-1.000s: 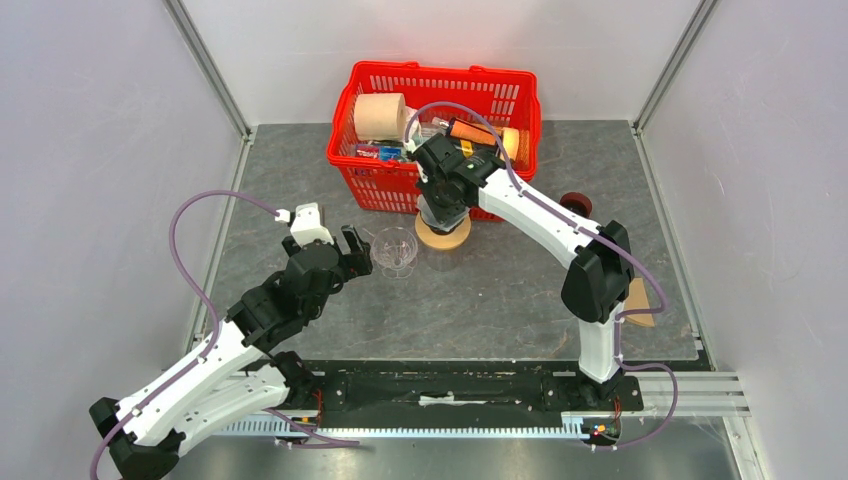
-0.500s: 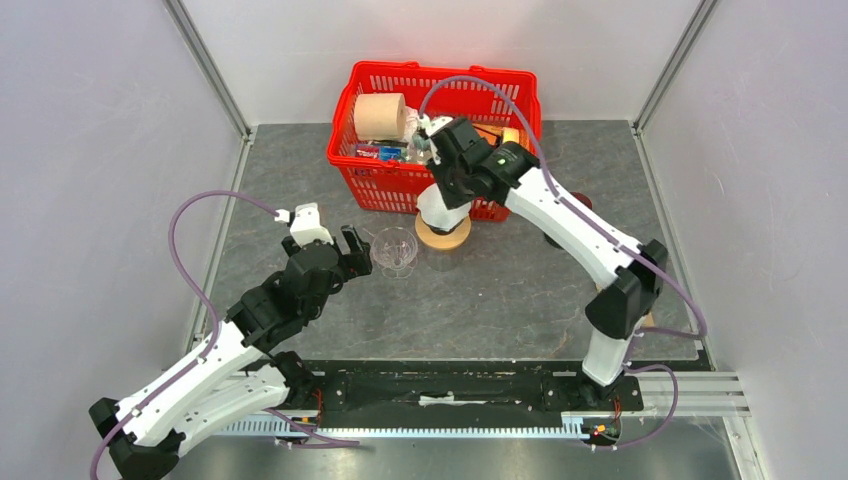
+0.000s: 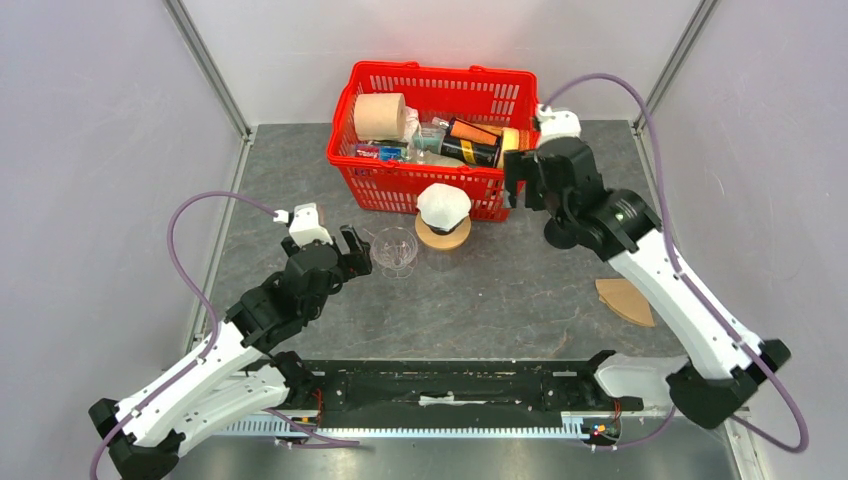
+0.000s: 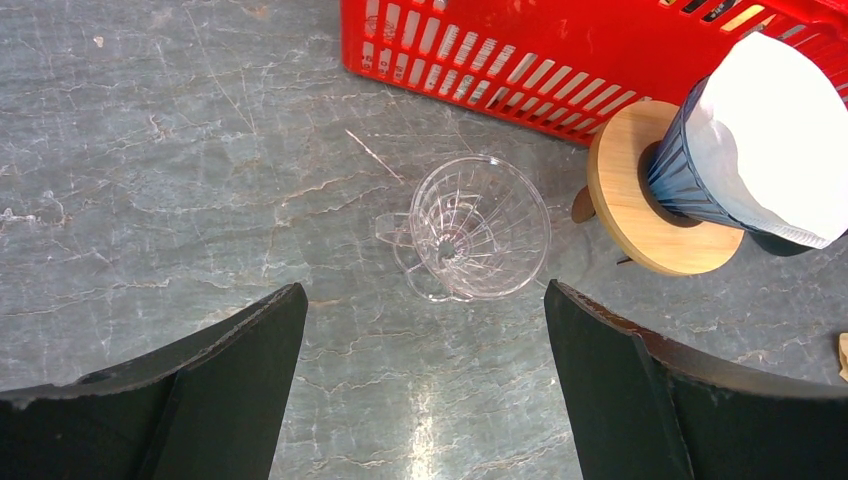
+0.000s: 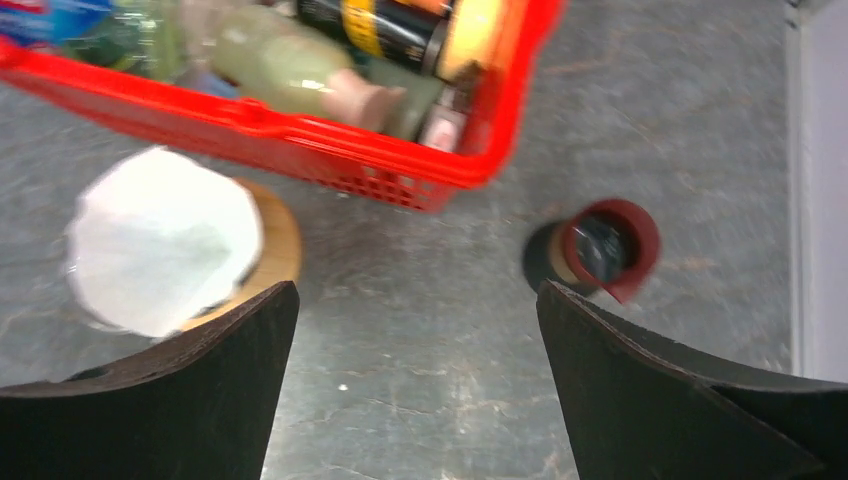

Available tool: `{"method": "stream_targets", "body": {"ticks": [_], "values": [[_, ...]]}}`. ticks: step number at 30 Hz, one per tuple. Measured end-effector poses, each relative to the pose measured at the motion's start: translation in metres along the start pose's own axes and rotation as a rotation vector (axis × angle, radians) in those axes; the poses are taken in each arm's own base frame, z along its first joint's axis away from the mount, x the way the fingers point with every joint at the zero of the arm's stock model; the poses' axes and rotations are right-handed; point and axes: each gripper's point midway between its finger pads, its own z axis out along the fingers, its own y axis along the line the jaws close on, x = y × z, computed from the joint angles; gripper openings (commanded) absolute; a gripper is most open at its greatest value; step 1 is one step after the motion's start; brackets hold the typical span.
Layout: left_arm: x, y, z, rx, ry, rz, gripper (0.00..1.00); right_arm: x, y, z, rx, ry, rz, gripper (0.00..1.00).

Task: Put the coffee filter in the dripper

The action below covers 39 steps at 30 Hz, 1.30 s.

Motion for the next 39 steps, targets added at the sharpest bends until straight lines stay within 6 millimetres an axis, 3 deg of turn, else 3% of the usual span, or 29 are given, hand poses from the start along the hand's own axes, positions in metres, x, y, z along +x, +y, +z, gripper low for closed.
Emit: {"method": "stream_targets", "body": {"ticks": [5,13,17,23,28,33,39], "values": [[0.003,-0.001,0.002,-0.005,0.012,0.005,0.96,0.031,-0.051,-0.007,0.157,-0.012,0.099,0.97],[0.015,0.001,0.007,-0.018,0.043,0.014,0.96,0.079,-0.139,0.0,0.402,0.043,0.346,0.97],[0.02,0.004,0.008,-0.026,0.052,0.016,0.96,0.103,-0.174,0.002,0.484,0.078,0.492,0.97],[0.031,0.007,0.013,-0.047,0.08,0.036,0.96,0.157,-0.219,0.001,0.601,0.154,0.736,0.97],[0.045,0.01,0.027,-0.087,0.14,0.048,0.94,0.185,-0.222,0.003,0.599,0.215,0.814,0.97],[0.053,0.01,0.052,-0.09,0.201,-0.009,0.81,0.195,-0.215,0.006,0.573,0.245,0.823,0.97],[0.077,0.003,0.074,-0.071,0.315,-0.04,0.68,0.198,-0.21,0.006,0.552,0.25,0.828,0.97]]}}
